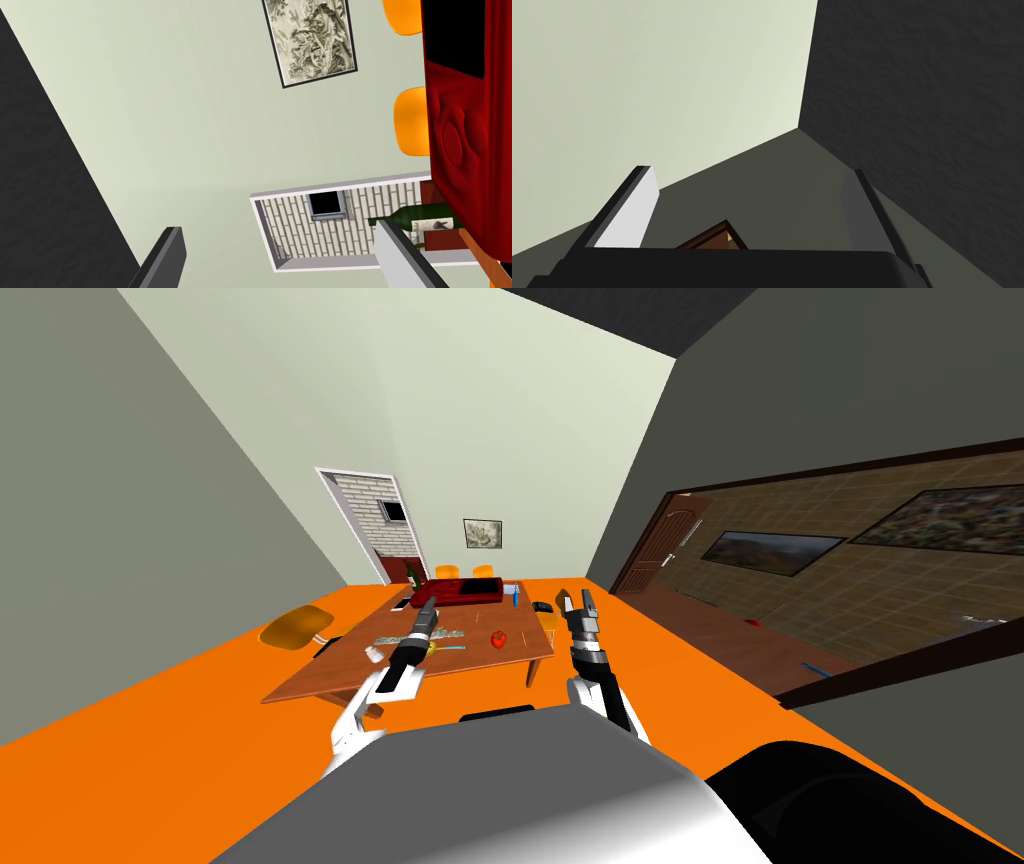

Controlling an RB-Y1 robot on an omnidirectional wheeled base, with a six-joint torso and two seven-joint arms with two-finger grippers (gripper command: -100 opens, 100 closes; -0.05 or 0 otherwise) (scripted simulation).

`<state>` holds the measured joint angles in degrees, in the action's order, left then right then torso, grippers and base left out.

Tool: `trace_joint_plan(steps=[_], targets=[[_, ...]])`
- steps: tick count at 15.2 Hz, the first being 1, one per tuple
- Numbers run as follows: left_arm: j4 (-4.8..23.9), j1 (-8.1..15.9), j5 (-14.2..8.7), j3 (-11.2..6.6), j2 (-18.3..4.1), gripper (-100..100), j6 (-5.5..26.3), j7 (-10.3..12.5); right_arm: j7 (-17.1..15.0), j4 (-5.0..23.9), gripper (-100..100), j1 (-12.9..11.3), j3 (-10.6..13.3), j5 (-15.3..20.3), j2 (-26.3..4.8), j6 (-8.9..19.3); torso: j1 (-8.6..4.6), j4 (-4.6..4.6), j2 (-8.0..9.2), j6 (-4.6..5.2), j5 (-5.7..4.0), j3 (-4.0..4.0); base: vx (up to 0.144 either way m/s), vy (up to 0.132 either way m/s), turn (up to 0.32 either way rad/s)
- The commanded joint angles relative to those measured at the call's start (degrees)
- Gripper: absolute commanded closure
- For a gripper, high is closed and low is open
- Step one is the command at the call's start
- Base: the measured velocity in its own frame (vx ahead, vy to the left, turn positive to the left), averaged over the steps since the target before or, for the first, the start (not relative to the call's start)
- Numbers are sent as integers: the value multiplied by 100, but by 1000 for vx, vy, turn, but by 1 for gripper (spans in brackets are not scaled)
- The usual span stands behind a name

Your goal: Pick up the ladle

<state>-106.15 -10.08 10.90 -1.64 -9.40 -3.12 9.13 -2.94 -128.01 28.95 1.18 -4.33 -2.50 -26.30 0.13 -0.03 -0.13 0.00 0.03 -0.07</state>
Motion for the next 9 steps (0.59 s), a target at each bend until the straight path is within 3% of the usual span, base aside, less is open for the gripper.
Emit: trace_joint_plan(steps=[1, 2, 3, 4, 6, 7, 8, 9], targets=[[28, 25, 18, 26, 5, -100, 211, 25, 0, 0, 0, 0, 0, 0, 0, 0, 0, 0, 0, 0, 0, 0, 19, 19, 3], [294, 205, 53, 51, 2, -100, 386, 90, 0, 0, 0, 0, 0, 0, 0, 0, -2, 0, 2, 0, 0, 1, 24, 21, 19], [294, 205, 53, 51, 2, -100, 481, 90, 0, 0, 0, 0, 0, 0, 0, 0, -2, 0, 1, 0, -1, 0, 24, 23, 18], [454, 389, 87, 77, 1, -100, 636, 156, 0, 0, 0, 0, 0, 0, 0, 0, -2, 0, 0, 0, 0, 0, 24, 31, 26], [570, 389, 87, 77, 1, -100, 756, 156, 0, 0, 0, 0, 0, 0, 0, 0, 1, -1, 0, 0, 0, -1, 18, 27, 8], [820, 575, 121, 102, 2, -100, 930, 223, 0, 0, 0, 0, 0, 0, 0, 0, -1, 0, 2, 0, 0, 1, 17, 25, 22], [856, 575, 121, 102, 2, -100, 1035, 223, 0, 0, 0, 0, 0, 0, 0, 0, 0, 1, 1, 1, 0, 1, 19, 25, 14], [1011, 763, 154, 129, 5, -100, 1165, 290, 0, 0, 0, 0, 0, 0, 0, 0, -1, 0, 2, 0, 0, 1, 22, 25, 25]])
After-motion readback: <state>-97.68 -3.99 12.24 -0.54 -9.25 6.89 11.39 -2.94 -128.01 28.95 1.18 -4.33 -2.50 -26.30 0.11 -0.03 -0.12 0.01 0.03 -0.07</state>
